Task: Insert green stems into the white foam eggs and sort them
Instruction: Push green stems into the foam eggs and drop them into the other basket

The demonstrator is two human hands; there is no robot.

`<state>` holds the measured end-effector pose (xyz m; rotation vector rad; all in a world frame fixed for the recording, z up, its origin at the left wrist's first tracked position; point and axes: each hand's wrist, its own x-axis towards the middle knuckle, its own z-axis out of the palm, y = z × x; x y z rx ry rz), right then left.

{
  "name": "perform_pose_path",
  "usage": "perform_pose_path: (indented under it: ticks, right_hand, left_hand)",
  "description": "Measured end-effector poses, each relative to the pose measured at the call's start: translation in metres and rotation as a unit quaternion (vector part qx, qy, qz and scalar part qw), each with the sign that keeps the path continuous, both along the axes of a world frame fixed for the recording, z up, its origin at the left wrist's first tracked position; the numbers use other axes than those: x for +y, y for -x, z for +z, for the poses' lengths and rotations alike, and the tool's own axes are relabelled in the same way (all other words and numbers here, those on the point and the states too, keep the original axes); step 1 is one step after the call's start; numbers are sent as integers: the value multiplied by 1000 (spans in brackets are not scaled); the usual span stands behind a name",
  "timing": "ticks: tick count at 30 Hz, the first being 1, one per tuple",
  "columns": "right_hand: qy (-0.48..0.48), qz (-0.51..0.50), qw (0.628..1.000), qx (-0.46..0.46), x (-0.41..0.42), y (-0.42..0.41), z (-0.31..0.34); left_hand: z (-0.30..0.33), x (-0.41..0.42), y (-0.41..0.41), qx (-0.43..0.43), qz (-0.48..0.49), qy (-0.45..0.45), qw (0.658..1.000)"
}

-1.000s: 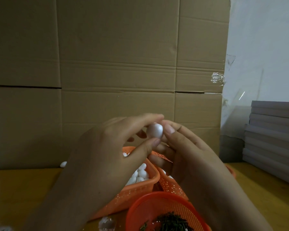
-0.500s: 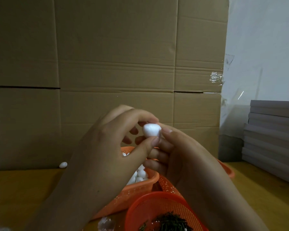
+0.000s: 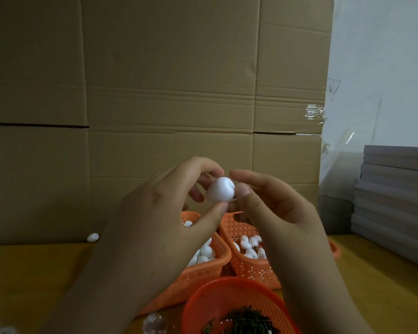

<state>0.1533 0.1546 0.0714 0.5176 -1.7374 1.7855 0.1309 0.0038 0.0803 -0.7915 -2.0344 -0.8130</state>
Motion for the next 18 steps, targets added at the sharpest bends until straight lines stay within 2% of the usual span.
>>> perform_pose_path:
  ticks: [4,8,11,13,18]
  right_hand:
    - [-13,-8,1000,-6,1,2,-1]
    - [71,119,985,-104,2,6,-3]
    - [99,190,968,-127,1,7,-3]
    - [94,173,974,-114,3,7,-4]
    - [27,69,995,-69,3,6,-2]
  left_hand:
    - [-1,2,1,-20,-36,-1,999]
    - [1,2,1,-23,-67,-18,997]
    - [1,1,1,-47,-118,-55,990]
    - [0,0,1,-56,-125,-67,988]
    - [-1,1,3,-29,-67,-20,997]
